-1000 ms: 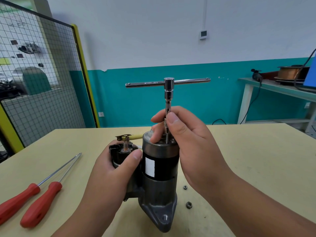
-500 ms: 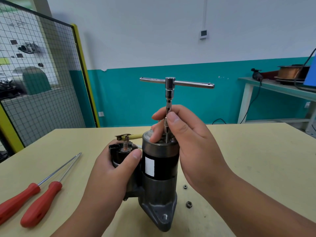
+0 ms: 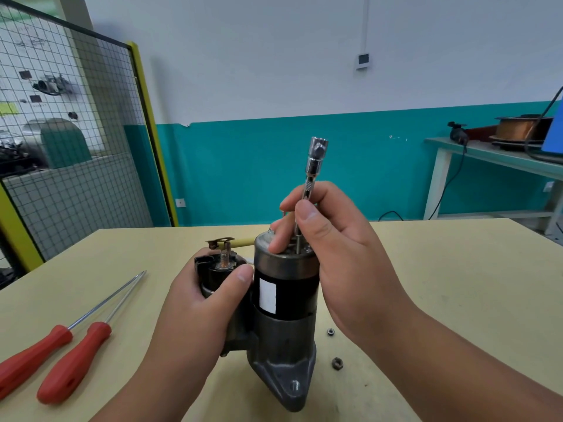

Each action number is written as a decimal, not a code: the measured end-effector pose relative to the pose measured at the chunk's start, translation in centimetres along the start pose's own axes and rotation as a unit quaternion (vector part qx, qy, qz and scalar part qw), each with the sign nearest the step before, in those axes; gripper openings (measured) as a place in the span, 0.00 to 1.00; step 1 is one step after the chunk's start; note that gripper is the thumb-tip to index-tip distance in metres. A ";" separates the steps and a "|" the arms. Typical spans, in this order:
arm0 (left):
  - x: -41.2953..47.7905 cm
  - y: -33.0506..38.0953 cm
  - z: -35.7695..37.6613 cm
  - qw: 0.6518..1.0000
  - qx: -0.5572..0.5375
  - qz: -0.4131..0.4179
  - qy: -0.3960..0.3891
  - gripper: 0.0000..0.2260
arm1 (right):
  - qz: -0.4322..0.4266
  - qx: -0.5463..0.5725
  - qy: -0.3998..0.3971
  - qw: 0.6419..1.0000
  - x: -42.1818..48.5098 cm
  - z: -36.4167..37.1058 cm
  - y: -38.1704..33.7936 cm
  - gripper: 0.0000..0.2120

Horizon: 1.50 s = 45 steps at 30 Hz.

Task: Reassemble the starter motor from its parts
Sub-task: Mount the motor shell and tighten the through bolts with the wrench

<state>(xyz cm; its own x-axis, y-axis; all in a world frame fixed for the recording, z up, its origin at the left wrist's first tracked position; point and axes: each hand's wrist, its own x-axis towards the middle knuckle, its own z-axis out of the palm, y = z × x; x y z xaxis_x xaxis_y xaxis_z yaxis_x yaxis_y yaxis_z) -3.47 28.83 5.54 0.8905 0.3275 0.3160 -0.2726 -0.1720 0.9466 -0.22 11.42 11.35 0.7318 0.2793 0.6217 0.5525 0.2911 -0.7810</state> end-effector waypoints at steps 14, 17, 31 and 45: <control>-0.3 0.7 0.1 1.000 -0.004 -0.007 -0.003 0.22 | 0.016 0.008 -0.002 1.000 0.0 -0.1 0.0 0.11; -0.3 0.6 0.1 1.000 0.014 -0.003 -0.001 0.22 | 0.007 -0.004 0.001 1.000 0.0 0.0 0.1 0.09; -0.2 0.7 0.0 1.000 0.021 -0.005 0.001 0.22 | 0.025 0.020 -0.001 0.999 0.0 -0.1 0.1 0.13; -0.1 0.4 0.1 1.000 0.008 -0.009 0.005 0.21 | 0.002 0.002 -0.001 1.000 0.1 0.1 0.0 0.07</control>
<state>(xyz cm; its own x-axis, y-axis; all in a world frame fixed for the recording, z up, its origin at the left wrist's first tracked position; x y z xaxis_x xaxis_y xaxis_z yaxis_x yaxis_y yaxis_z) -3.62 28.66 5.86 0.8914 0.3397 0.3000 -0.2512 -0.1806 0.9509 -0.18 11.51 11.38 0.7336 0.2823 0.6181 0.5474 0.2935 -0.7837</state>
